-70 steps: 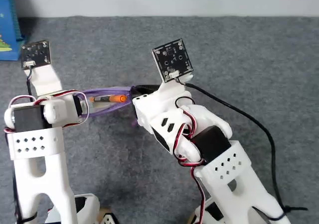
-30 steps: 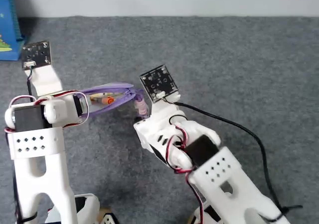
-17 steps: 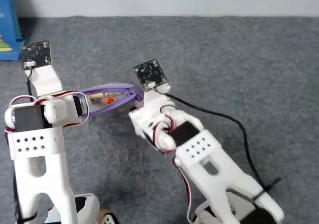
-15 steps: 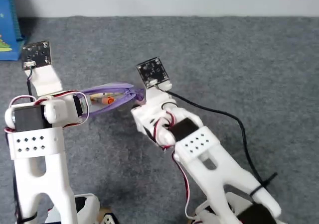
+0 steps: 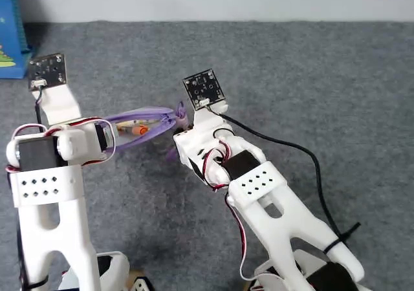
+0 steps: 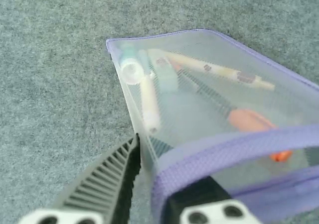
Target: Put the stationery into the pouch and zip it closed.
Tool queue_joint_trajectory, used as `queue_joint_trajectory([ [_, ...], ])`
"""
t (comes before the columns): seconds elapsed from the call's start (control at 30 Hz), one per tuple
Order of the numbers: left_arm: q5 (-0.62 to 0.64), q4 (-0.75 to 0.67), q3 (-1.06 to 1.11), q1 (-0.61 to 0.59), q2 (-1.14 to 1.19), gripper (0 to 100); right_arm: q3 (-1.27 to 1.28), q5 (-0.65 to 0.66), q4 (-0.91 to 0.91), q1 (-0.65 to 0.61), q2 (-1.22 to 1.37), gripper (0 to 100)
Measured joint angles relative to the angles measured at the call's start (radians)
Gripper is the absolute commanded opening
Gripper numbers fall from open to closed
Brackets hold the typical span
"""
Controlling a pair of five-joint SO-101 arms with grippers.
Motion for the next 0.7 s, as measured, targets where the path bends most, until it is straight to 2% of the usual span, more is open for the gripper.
queue_joint_trajectory([
  [0.23,0.0,0.0,0.0,0.0,0.0,1,0.021,0.046,0.002,0.0,-0.021,1.8],
  [0.47,0.0,0.0,0.0,0.0,0.0,1,0.026,0.041,0.06,0.005,-0.109,19.0],
  [0.7,0.0,0.0,0.0,0.0,0.0,1,0.026,0.038,0.061,0.005,-0.11,16.2],
])
